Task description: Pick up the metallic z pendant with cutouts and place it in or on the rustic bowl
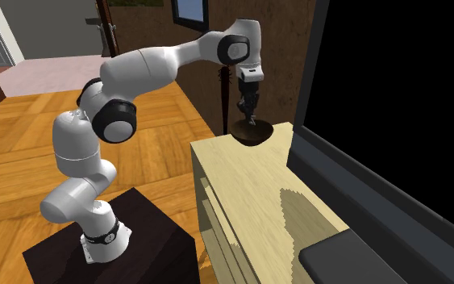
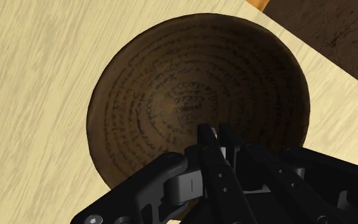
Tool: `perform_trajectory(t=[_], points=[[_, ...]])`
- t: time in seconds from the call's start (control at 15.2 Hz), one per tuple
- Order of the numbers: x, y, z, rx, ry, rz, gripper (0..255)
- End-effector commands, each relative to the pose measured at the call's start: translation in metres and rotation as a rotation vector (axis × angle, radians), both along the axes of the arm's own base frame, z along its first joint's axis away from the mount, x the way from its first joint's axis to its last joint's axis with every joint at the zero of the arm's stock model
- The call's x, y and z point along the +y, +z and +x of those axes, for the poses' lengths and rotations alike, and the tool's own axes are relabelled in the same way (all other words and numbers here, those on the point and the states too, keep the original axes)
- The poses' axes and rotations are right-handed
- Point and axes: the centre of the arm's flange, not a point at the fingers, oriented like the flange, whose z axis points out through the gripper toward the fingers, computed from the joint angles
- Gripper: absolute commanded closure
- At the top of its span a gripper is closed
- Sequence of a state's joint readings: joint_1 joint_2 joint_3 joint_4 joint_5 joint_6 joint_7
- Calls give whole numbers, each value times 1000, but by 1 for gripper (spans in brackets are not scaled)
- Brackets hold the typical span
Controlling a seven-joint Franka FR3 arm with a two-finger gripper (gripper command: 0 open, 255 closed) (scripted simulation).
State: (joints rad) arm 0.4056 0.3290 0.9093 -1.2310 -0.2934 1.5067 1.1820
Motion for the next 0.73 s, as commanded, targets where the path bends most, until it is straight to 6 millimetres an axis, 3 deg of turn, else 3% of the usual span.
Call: perform_trajectory(t=[0.0,0.59,0.66], points=[[0,-9,0,0,0,1,255],[0,-15,0,0,0,1,255],[0,-15,0,0,0,1,0]])
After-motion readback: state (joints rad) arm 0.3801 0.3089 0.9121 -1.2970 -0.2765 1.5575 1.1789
